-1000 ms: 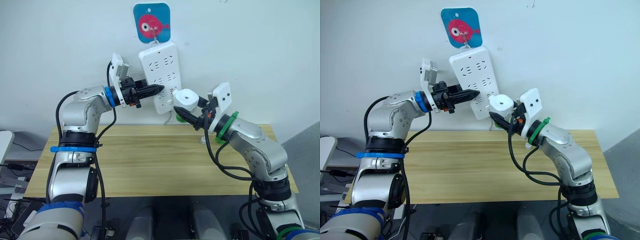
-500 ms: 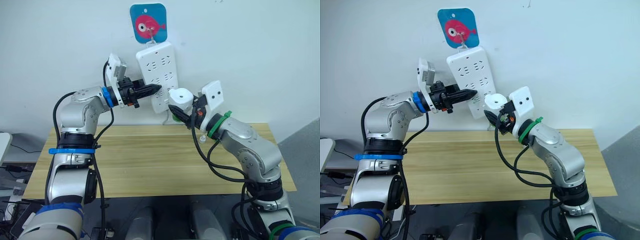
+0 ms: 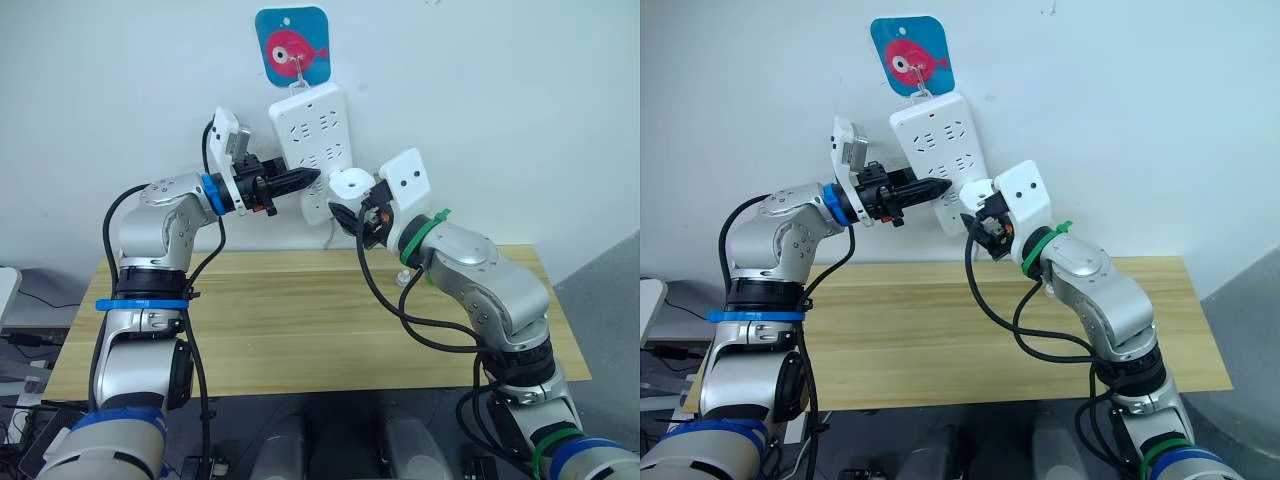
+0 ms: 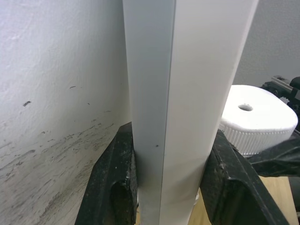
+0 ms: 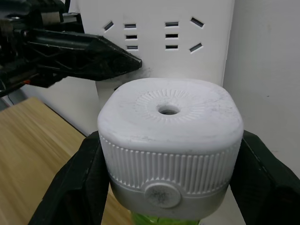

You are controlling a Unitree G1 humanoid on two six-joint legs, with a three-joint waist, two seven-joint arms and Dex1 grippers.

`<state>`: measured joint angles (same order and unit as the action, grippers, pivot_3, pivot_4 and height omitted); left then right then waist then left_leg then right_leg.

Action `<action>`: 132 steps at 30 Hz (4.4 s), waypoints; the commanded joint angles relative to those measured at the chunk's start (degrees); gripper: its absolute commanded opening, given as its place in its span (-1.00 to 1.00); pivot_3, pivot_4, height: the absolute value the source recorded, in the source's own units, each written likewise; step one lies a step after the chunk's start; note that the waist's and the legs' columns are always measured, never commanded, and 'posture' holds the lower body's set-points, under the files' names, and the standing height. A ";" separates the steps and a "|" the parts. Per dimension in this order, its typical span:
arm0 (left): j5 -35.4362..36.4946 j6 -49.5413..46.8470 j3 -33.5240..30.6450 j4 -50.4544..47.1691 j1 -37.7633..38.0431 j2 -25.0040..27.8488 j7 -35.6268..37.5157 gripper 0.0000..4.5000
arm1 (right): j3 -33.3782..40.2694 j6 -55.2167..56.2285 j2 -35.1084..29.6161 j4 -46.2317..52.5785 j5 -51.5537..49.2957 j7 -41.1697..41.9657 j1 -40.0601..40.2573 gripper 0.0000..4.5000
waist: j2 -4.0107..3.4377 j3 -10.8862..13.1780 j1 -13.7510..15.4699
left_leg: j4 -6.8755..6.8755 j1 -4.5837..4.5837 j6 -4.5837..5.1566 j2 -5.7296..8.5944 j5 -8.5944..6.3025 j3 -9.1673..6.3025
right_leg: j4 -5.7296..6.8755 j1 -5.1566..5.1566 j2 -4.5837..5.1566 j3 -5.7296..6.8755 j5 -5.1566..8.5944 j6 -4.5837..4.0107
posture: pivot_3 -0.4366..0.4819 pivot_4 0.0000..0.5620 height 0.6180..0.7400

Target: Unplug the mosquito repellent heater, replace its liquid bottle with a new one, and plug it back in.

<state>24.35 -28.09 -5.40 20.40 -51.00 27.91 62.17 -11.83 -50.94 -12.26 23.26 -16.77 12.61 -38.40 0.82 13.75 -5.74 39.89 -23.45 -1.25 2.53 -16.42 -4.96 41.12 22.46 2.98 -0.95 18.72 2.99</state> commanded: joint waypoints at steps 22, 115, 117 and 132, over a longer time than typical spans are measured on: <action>0.79 1.44 1.24 -2.25 -0.13 -2.30 1.16 -0.42 | 5.48 -1.07 4.67 2.58 -1.38 -0.19 -0.41 0.96 | 0.00 0.00 0.45 | -0.13 0.21 -0.07 -0.13 0.06 -0.02 | 0.03 -0.06 0.01 0.10 -0.19 -0.31 | -0.24 -0.21 1.00; 20.29 -11.39 -7.44 -43.36 30.28 11.91 -15.74 1.00 | 2.27 7.62 -1.61 -1.42 -6.99 12.93 6.40 -0.98 | 0.05 0.03 3.92 | -1.09 0.49 -0.27 -0.17 0.20 -0.05 | -0.52 -0.15 0.07 0.13 -0.18 -0.33 | 0.11 -0.20 1.00; 20.41 -11.37 -7.27 -43.32 30.11 11.80 -15.60 1.00 | 2.44 7.60 -1.66 -1.38 -6.80 12.82 6.50 -0.98 | 0.06 0.03 3.92 | -1.10 0.49 -0.27 -0.17 0.20 -0.05 | -0.53 -0.15 0.07 0.13 -0.18 -0.33 | 0.11 -0.20 1.00; 20.25 -11.23 -6.23 -42.22 28.84 11.45 -14.86 1.00 | 4.50 7.83 -1.12 -1.98 -5.69 10.15 6.51 -0.98 | 0.06 0.04 3.93 | -1.11 0.49 -0.27 -0.17 0.20 -0.05 | -0.54 -0.16 0.07 0.13 -0.18 -0.33 | 0.11 -0.20 1.00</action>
<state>44.37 -40.52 -11.48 -21.24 -21.35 39.26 46.93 -10.08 -44.35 -13.77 20.81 -22.74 24.41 -31.86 0.87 13.78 -1.82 38.78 -22.95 -1.52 2.36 -16.23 -5.01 40.58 22.30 3.04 -0.82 18.54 2.66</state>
